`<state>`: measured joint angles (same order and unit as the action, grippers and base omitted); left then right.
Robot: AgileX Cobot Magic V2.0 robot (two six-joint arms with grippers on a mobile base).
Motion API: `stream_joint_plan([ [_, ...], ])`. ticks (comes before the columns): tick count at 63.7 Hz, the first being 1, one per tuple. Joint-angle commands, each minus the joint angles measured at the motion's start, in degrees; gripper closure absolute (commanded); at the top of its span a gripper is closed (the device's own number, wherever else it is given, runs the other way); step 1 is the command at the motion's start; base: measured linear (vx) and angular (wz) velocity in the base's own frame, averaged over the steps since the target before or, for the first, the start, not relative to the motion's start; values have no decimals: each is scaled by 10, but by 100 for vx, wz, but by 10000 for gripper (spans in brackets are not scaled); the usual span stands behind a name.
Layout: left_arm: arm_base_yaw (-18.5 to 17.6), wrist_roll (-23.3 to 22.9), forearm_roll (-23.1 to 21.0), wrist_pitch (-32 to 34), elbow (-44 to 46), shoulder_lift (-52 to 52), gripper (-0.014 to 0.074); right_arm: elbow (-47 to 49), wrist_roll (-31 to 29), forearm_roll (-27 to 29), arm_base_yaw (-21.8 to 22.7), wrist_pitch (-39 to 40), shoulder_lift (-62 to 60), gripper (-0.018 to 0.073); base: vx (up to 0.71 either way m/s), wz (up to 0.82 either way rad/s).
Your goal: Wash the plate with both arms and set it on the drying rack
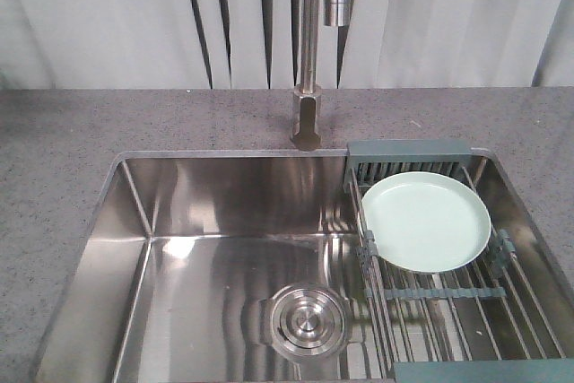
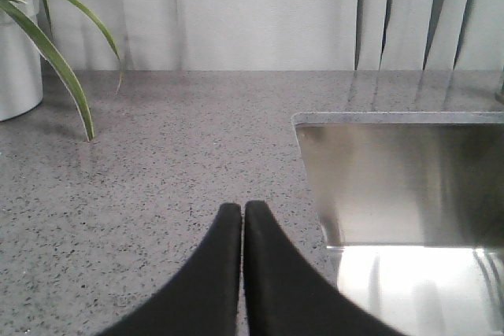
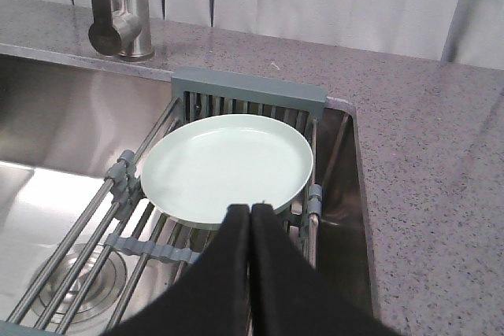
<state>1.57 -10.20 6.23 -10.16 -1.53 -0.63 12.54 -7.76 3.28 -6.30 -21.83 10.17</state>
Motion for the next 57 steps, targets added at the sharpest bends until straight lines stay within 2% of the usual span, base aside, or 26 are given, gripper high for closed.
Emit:
stream_joint_plan([
  [1, 2, 8, -7, 44, -13, -10, 601, 14, -6, -2, 4, 43, 5, 569, 0, 0],
  [14, 2, 63, -68, 52, -13, -10, 601, 14, -6, -2, 4, 43, 5, 569, 0, 0],
  [57, 2, 68, -66, 49, -11, -9, 601, 14, -6, -2, 4, 44, 5, 569, 0, 0],
])
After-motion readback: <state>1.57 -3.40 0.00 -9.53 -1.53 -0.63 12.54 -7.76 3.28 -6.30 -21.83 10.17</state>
